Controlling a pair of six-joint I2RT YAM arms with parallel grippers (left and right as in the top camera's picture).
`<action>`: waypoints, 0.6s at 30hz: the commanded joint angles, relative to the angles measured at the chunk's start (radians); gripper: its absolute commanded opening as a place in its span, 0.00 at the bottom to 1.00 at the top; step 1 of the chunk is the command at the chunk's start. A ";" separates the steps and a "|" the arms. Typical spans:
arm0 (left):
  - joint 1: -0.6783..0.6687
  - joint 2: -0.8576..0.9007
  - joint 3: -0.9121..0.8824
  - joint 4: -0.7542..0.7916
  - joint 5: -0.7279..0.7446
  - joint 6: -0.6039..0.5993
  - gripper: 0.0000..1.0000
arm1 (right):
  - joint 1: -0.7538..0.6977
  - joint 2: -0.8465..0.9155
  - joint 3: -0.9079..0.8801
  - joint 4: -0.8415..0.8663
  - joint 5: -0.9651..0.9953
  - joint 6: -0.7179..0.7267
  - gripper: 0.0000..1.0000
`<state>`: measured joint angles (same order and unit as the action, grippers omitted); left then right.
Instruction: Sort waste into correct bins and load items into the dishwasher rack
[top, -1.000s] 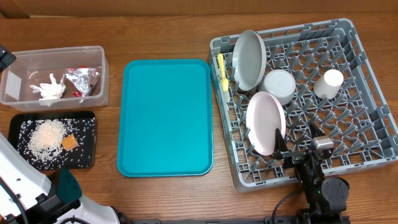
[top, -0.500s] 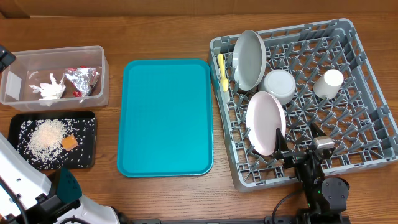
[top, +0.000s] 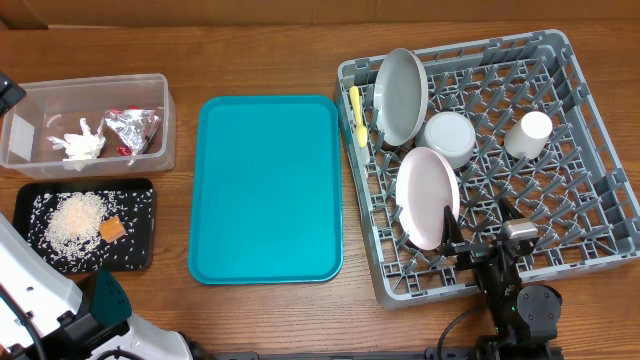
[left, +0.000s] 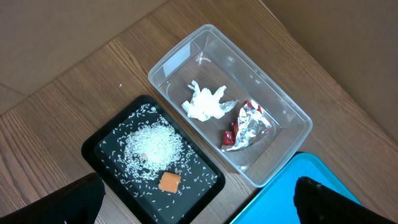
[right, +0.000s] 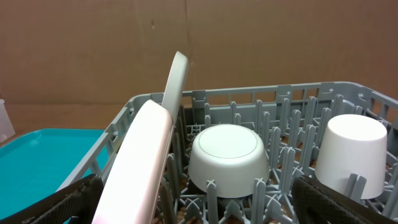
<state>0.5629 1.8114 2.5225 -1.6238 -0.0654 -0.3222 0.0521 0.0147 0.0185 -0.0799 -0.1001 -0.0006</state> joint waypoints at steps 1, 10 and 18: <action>0.000 0.016 -0.002 0.002 -0.012 0.004 1.00 | -0.006 -0.012 -0.010 0.004 0.010 -0.004 1.00; -0.174 -0.093 -0.089 0.002 -0.013 0.004 1.00 | -0.007 -0.012 -0.010 0.004 0.010 -0.004 1.00; -0.509 -0.323 -0.470 0.005 -0.012 0.004 1.00 | -0.007 -0.012 -0.010 0.004 0.010 -0.004 1.00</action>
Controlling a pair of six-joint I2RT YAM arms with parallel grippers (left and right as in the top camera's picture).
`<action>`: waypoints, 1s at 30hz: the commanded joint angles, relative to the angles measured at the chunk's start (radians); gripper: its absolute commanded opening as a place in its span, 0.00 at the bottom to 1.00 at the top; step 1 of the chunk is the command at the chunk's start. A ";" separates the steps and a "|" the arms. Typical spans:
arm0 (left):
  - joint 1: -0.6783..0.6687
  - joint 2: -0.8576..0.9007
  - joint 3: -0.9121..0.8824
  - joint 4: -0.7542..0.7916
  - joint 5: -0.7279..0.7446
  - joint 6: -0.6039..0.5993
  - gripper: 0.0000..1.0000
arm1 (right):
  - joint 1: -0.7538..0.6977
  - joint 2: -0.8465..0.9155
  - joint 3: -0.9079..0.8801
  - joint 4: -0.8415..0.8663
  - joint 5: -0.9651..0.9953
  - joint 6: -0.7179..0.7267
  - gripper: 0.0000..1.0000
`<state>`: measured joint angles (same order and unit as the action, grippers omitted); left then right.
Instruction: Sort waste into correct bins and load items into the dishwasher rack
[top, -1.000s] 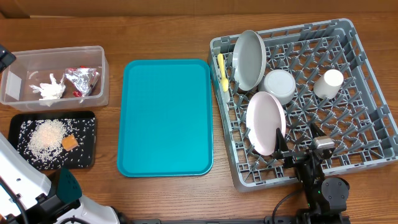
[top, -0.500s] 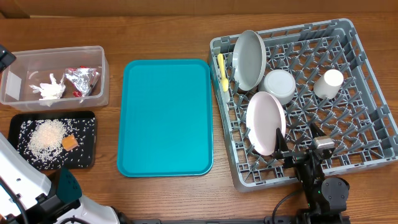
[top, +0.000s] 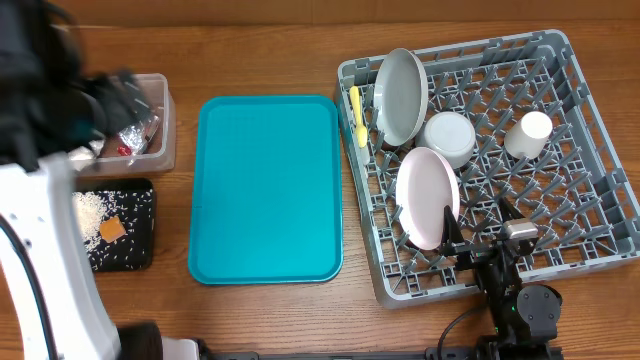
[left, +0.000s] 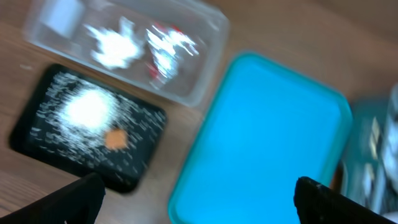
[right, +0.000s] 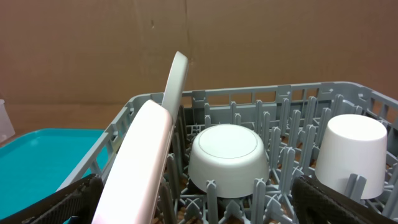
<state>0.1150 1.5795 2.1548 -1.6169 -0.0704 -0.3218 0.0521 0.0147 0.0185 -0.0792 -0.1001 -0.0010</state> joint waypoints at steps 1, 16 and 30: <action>-0.082 -0.121 -0.147 -0.002 -0.007 0.004 1.00 | -0.006 -0.012 -0.010 0.003 0.010 -0.003 1.00; -0.117 -0.630 -0.672 -0.011 -0.005 0.003 1.00 | -0.006 -0.012 -0.010 0.003 0.010 -0.003 1.00; -0.117 -0.940 -1.059 0.031 -0.023 -0.218 1.00 | -0.006 -0.012 -0.010 0.003 0.010 -0.003 1.00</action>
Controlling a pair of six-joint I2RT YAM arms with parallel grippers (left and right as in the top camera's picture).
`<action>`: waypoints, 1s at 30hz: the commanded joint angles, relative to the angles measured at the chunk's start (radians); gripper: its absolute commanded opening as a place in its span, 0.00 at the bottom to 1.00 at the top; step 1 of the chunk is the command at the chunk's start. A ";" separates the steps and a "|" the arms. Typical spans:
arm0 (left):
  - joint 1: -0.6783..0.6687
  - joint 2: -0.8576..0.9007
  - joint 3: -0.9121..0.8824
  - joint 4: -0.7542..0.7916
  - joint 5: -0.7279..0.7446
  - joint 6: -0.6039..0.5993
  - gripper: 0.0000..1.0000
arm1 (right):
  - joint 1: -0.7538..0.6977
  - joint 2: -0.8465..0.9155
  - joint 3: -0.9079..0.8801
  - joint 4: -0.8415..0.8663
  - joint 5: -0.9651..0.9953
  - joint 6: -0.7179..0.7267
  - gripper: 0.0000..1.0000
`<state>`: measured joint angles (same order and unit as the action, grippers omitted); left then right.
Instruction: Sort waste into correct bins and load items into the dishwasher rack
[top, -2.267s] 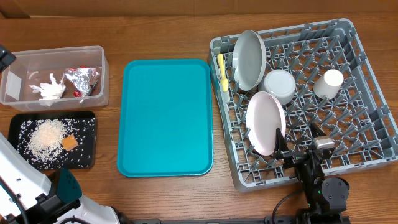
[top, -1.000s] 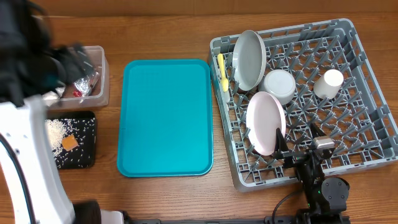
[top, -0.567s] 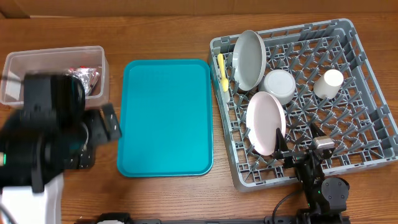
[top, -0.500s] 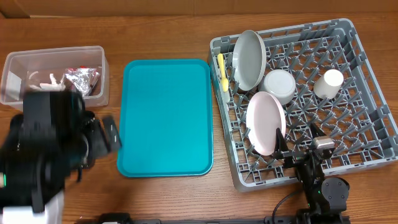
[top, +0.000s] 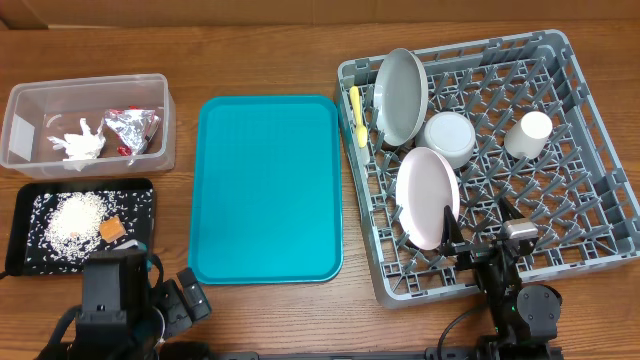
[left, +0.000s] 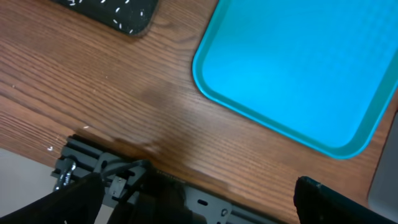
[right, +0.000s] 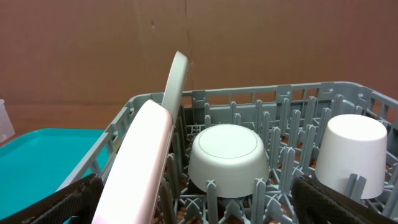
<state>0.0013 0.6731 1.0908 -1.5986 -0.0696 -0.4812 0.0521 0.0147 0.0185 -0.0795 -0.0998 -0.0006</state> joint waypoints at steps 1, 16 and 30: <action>-0.004 -0.038 0.005 0.031 -0.023 -0.058 1.00 | -0.006 -0.012 -0.010 0.004 0.010 -0.004 1.00; -0.010 -0.275 -0.422 1.135 0.470 0.638 1.00 | -0.006 -0.012 -0.010 0.004 0.009 -0.004 1.00; -0.010 -0.544 -0.902 1.523 0.149 0.287 1.00 | -0.006 -0.012 -0.010 0.004 0.010 -0.004 1.00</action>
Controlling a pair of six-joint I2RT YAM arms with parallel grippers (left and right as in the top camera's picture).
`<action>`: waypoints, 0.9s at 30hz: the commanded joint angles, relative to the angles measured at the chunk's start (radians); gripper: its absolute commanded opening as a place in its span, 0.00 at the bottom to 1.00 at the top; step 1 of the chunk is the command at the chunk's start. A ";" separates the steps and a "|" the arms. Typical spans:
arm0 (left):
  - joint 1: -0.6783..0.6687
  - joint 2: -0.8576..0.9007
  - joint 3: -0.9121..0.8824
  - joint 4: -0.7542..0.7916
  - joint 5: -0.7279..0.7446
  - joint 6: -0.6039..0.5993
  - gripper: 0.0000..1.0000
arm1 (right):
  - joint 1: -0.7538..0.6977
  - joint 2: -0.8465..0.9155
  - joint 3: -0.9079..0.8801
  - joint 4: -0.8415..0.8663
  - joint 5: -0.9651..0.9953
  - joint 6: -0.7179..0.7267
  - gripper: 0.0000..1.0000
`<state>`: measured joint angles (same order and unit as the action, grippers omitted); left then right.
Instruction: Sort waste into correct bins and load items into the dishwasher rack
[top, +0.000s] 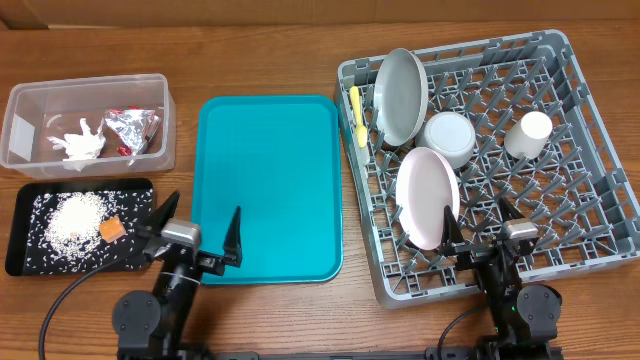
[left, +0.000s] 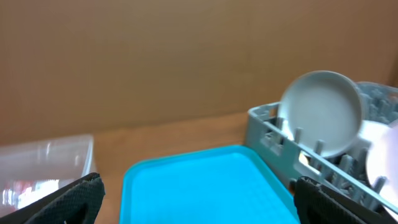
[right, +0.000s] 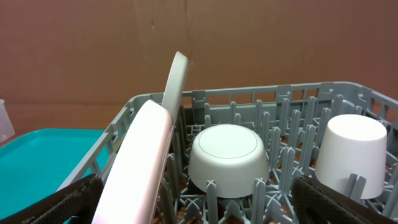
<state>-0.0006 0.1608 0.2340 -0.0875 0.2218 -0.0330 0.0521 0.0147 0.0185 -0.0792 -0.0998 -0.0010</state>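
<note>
The grey dishwasher rack (top: 600, 190) holds a grey plate (top: 400, 95), a pink plate (top: 427, 197), an upturned white bowl (top: 447, 138), a white cup (top: 529, 133) and a yellow utensil (top: 356, 115). A clear bin (top: 25, 100) contains a white tissue (top: 82, 142) and a foil wrapper (top: 130, 128). Rice (top: 75, 218) and an orange piece (top: 111, 229) lie in the black tray (top: 25, 255). My left gripper (top: 192, 235) is open and empty at the table's front, by the teal tray's near left corner. My right gripper (top: 480, 232) is open and empty at the rack's front edge, beside the pink plate (right: 134, 168).
The teal tray (top: 265, 185) lies bare between the bins and the rack; in the left wrist view the teal tray (left: 199, 180) stretches ahead of the left gripper (left: 199, 202). A brown cardboard wall stands behind the table.
My left arm was folded low at the front left with its camera facing down at the table edge. Now its open gripper points level across the teal tray. The right arm has not moved.
My left wrist first looked down on the clear bin and black tray. Then the arm was over the bin, its view blurred. Then it was low at the front edge, and now it sits level there. The right gripper and all items stayed put.
</note>
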 joint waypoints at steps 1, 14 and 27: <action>-0.008 -0.042 -0.066 0.018 -0.174 -0.192 1.00 | -0.006 -0.012 -0.010 0.003 0.010 -0.003 1.00; -0.008 -0.157 -0.229 0.011 -0.229 -0.153 1.00 | -0.006 -0.012 -0.010 0.003 0.010 -0.003 1.00; -0.008 -0.156 -0.229 0.011 -0.229 -0.143 1.00 | -0.006 -0.012 -0.010 0.003 0.010 -0.003 1.00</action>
<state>-0.0006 0.0170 0.0097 -0.0780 0.0097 -0.1997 0.0521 0.0147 0.0185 -0.0795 -0.0998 -0.0006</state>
